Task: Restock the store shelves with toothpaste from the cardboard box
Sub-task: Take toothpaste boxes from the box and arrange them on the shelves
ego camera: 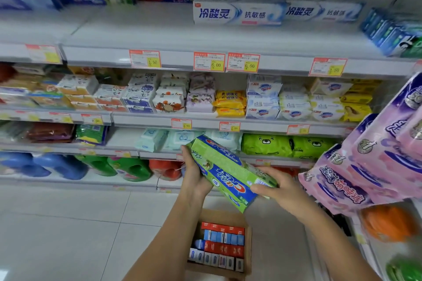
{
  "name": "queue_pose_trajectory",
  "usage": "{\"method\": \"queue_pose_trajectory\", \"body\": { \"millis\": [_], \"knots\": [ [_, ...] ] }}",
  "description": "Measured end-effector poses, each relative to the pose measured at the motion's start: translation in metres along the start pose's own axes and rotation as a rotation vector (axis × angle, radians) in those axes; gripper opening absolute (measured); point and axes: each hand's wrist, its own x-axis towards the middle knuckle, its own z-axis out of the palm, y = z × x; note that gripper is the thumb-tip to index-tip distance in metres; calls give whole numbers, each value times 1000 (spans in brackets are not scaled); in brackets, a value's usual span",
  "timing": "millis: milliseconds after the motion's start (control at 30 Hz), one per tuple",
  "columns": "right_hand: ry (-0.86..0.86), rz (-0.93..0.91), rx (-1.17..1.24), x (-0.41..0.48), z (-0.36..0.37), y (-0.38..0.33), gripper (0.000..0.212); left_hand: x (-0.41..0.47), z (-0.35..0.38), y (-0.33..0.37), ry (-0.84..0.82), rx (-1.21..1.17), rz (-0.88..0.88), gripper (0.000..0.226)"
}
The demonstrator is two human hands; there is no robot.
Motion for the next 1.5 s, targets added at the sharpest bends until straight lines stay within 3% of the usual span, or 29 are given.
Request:
{"method": "queue_pose_trajectory", "body": {
  "millis": [200, 300, 433, 533, 700, 867, 967, 1100, 1233, 1400, 1500],
  "knots": [
    [64, -3, 22, 11, -22, -20, 49, 9, 7, 39, -121, 267, -162, 71],
    [-46, 23, -54, 15, -45, -34, 50, 11, 14, 68, -112, 575, -331, 55],
    [-256, 49, -149, 20, -65, -53, 72, 16, 21, 103, -142, 881, -491, 50],
    [-302, -6, -193, 23, -61, -72, 52, 21, 26, 116, -170, 1059, -531, 56],
    [-374, -119, -165, 39, -51, -87, 32, 12, 38, 113, -183, 1323, -571, 47],
    [-512, -137, -162, 50, -40, -78, 23, 3, 40, 97, -217, 1562, -506, 73],
    [-516, -155, -92, 47, -36, -71, 29, 1, 38, 88, -230, 1591, -521, 74],
    [-435, -147, -23, 47, -31, -65, 21, -5, 42, 76, -298, 1549, -481, 41],
    [-360, -121, -41, 45, -29, -63, 31, -11, 54, 73, -372, 1743, -335, 23],
    [-350, -90, -80, 39, -29, -72, 51, -28, 77, 82, -382, 1463, -585, 49],
    [-316, -109, -141, 34, -27, -81, 56, -38, 84, 91, -508, 1399, -689, 39]
  ]
}}
